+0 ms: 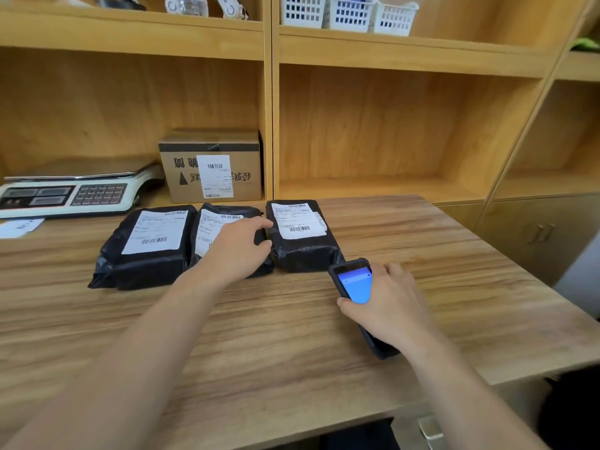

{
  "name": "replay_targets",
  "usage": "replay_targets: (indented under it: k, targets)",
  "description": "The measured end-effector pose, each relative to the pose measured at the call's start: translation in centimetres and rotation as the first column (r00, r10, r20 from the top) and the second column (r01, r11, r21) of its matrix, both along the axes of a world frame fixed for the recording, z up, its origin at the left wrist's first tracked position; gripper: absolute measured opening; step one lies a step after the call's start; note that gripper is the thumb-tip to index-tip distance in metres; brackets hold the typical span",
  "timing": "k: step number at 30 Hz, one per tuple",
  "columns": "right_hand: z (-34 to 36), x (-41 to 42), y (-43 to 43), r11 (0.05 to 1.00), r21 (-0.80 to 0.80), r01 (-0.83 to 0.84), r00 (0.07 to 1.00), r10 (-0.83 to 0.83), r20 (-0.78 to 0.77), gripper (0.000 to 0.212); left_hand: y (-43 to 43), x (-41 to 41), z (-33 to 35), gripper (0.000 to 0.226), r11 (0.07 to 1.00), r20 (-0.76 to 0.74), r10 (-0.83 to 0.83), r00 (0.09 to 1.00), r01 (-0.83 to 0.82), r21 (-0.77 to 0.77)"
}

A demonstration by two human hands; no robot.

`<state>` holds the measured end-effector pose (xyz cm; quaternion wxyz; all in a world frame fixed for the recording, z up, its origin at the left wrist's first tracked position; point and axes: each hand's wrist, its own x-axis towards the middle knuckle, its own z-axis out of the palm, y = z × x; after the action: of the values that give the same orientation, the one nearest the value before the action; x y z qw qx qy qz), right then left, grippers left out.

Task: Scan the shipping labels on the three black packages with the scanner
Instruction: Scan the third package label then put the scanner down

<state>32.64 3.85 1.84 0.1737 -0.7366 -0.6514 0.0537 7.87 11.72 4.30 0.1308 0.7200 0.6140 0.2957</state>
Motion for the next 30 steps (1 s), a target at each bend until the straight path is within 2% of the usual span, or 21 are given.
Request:
replay_targets:
  k: [6, 14, 19, 23, 30]
  targets:
    - [-2.1, 0.5, -0.5, 0.996, -0.055, 0.064, 0.996, -0.06, 0.065, 0.078, -1.1, 0.0, 0.4, 0.044, 1.0, -0.004, 0.01, 1.0, -0.01, 0.015]
    - [-2.4, 0.9, -0.9, 0.993, -0.077, 0.087, 0.987, -0.075, 0.145, 0.073, -1.4, -0.1, 0.1, 0.044, 1.0, 0.01, 0.002, 1.0, -0.001, -0.008]
    - [-2.6, 1.0, -1.0, 0.99, -0.09, 0.111, 0.981, -0.095, 0.168, 0.08, -1.4, -0.2, 0.0, 0.043, 1.0, 0.017, 0.001, 1.0, -0.001, -0.01]
    - [-2.6, 1.0, -1.0, 0.986, -0.112, 0.127, 0.978, -0.105, 0.181, 0.078, -1.5, -0.6, 0.1, 0.044, 1.0, 0.026, -0.001, 1.0, 0.001, -0.01]
    - [-2.8, 1.2, -0.6, 0.983, -0.147, 0.11, 0.979, -0.082, 0.185, 0.081, -1.5, -1.3, 0.1, 0.066, 0.999, 0.119, 0.002, 0.993, 0.003, -0.043]
